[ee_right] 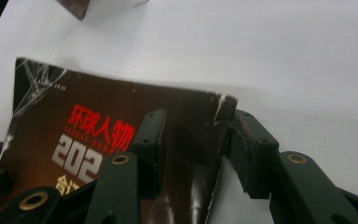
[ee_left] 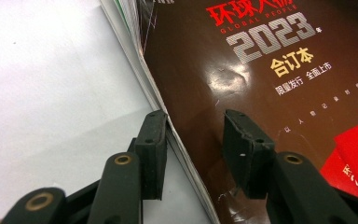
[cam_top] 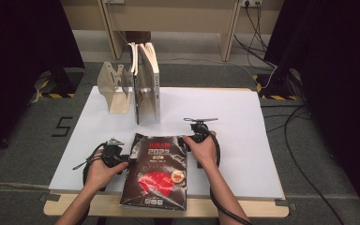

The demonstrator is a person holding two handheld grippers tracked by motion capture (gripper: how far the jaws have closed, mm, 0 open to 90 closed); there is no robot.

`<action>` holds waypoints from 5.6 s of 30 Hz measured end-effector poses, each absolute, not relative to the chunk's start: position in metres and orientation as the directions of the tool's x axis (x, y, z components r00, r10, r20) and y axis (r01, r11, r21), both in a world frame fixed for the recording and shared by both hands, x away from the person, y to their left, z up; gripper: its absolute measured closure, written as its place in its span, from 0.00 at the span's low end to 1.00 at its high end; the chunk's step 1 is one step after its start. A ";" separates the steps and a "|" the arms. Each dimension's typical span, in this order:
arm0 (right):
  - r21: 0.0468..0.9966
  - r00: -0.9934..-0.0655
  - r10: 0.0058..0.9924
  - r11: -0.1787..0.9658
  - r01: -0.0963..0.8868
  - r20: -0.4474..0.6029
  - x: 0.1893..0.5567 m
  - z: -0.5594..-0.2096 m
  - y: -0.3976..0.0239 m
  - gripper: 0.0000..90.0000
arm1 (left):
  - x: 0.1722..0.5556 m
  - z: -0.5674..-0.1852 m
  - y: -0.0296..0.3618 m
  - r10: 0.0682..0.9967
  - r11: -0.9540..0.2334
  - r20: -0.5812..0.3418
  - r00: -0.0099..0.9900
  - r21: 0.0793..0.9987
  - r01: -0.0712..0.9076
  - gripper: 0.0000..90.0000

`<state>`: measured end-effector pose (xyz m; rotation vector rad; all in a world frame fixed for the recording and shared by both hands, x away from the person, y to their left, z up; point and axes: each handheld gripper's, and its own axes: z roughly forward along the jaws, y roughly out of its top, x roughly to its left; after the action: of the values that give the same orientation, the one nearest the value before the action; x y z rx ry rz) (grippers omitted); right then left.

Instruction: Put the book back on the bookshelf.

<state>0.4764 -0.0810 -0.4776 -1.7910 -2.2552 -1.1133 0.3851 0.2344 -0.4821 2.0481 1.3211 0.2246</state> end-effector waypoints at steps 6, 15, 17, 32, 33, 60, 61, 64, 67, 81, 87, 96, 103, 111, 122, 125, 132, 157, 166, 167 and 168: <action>0.507 -0.352 0.821 0.090 0.857 0.449 0.472 -0.469 -0.083 0.81 | 0.385 -0.482 0.235 0.856 -0.253 -0.210 0.473 0.626 0.738 0.66; 0.510 -0.393 0.798 0.127 0.851 0.457 0.466 -0.460 -0.082 0.84 | 0.385 -0.482 0.234 0.857 -0.258 -0.204 0.473 0.625 0.737 0.66; 0.504 -0.393 0.797 0.132 0.854 0.457 0.465 -0.461 -0.083 0.84 | 0.384 -0.482 0.234 0.858 -0.257 -0.204 0.471 0.623 0.739 0.66; 0.432 -0.365 0.776 0.133 0.892 0.515 0.461 -0.479 -0.082 0.74 | 0.384 -0.482 0.232 0.860 -0.261 -0.195 0.471 0.626 0.735 0.66; 0.430 -0.362 0.774 0.128 0.894 0.520 0.461 -0.479 -0.083 0.74 | 0.384 -0.482 0.233 0.860 -0.261 -0.197 0.472 0.624 0.736 0.66; 0.647 -0.511 0.669 0.059 0.760 0.540 0.432 -0.394 -0.053 0.97 | 0.371 -0.434 0.277 0.845 -0.107 -0.294 0.447 0.726 0.679 0.45; 0.656 -0.518 0.668 0.057 0.752 0.535 0.432 -0.390 -0.051 0.97 | 0.370 -0.431 0.278 0.845 -0.101 -0.293 0.447 0.733 0.673 0.45; 0.680 -0.535 0.658 0.049 0.732 0.529 0.432 -0.381 -0.044 0.97 | 0.369 -0.424 0.281 0.847 -0.093 -0.286 0.448 0.750 0.654 0.45; 0.694 -0.544 0.655 0.041 0.719 0.525 0.433 -0.373 -0.038 0.97 | 0.367 -0.418 0.282 0.849 -0.093 -0.275 0.451 0.763 0.640 0.45; 0.751 -0.590 0.634 0.022 0.660 0.500 0.432 -0.350 -0.014 0.97 | 0.366 -0.408 0.285 0.857 -0.059 -0.278 0.434 0.784 0.618 0.43; 0.778 -0.599 0.641 0.004 0.628 0.480 0.435 -0.341 -0.001 0.97 | 0.367 -0.399 0.283 0.859 -0.057 -0.262 0.439 0.804 0.592 0.44; 0.811 -0.621 0.637 -0.011 0.585 0.456 0.439 -0.331 0.016 0.97 | 0.367 -0.384 0.276 0.845 -0.045 -0.266 0.464 0.829 0.557 0.44; 0.833 -0.627 0.644 -0.028 0.552 0.438 0.443 -0.328 0.026 0.97 | 0.365 -0.368 0.267 0.832 -0.009 -0.279 0.480 0.857 0.515 0.43; 0.855 -0.636 0.652 -0.037 0.517 0.413 0.446 -0.329 0.036 0.97 | 0.369 -0.355 0.250 0.849 -0.022 -0.226 0.477 0.887 0.461 0.38; 0.866 -0.633 0.664 -0.042 0.498 0.397 0.451 -0.329 0.043 0.97 | 0.378 -0.353 0.224 0.832 -0.023 -0.243 0.499 0.883 0.468 0.36; 0.865 -0.633 0.665 -0.039 0.500 0.396 0.452 -0.329 0.044 0.97 | 0.381 -0.354 0.217 0.828 -0.036 -0.238 0.507 0.881 0.472 0.35; 0.867 -0.632 0.672 -0.033 0.497 0.387 0.454 -0.329 0.045 0.97 | 0.385 -0.359 0.206 0.810 -0.017 -0.284 0.514 0.864 0.503 0.34; 0.875 -0.617 0.705 -0.010 0.484 0.349 0.451 -0.329 0.047 0.97 | 0.400 -0.363 0.180 0.897 -0.101 -0.121 0.424 0.880 0.464 0.26; 0.866 -0.603 0.714 -0.012 0.499 0.357 0.448 -0.328 0.051 0.97 | 0.399 -0.372 0.170 0.925 -0.142 -0.046 0.377 0.878 0.456 0.31; 0.866 -0.602 0.714 -0.011 0.500 0.357 0.447 -0.328 0.050 0.97 | 0.398 -0.371 0.172 0.923 -0.149 -0.041 0.383 0.879 0.453 0.36; 0.866 -0.601 0.713 -0.017 0.500 0.361 0.446 -0.327 0.050 0.97 | 0.398 -0.371 0.173 0.919 -0.146 -0.051 0.391 0.878 0.456 0.39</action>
<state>0.4462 0.0505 -0.3275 -1.4613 -2.3244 -1.8860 0.3977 0.1727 -0.3711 1.7628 1.2043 0.6558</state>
